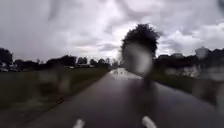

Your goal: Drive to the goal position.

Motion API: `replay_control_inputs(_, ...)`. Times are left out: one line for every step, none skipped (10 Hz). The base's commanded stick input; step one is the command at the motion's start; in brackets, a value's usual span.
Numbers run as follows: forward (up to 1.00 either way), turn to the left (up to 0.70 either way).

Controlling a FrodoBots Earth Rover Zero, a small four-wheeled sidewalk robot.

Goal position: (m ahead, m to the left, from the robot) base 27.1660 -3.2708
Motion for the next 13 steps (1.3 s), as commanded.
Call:
replay_control_inputs(0.85, 0.00)
replay_control_inputs(0.85, 0.00)
replay_control_inputs(0.85, 0.10)
replay_control_inputs(0.85, 0.31)
replay_control_inputs(0.85, 0.15)
replay_control_inputs(0.85, 0.01)
replay_control_inputs(0.85, 0.00)
replay_control_inputs(0.85, 0.00)
replay_control_inputs(0.85, 0.00)
replay_control_inputs(0.85, 0.00)
replay_control_inputs(0.85, 0.00)
replay_control_inputs(0.85, 0.00)
replay_control_inputs(0.85, 0.00)
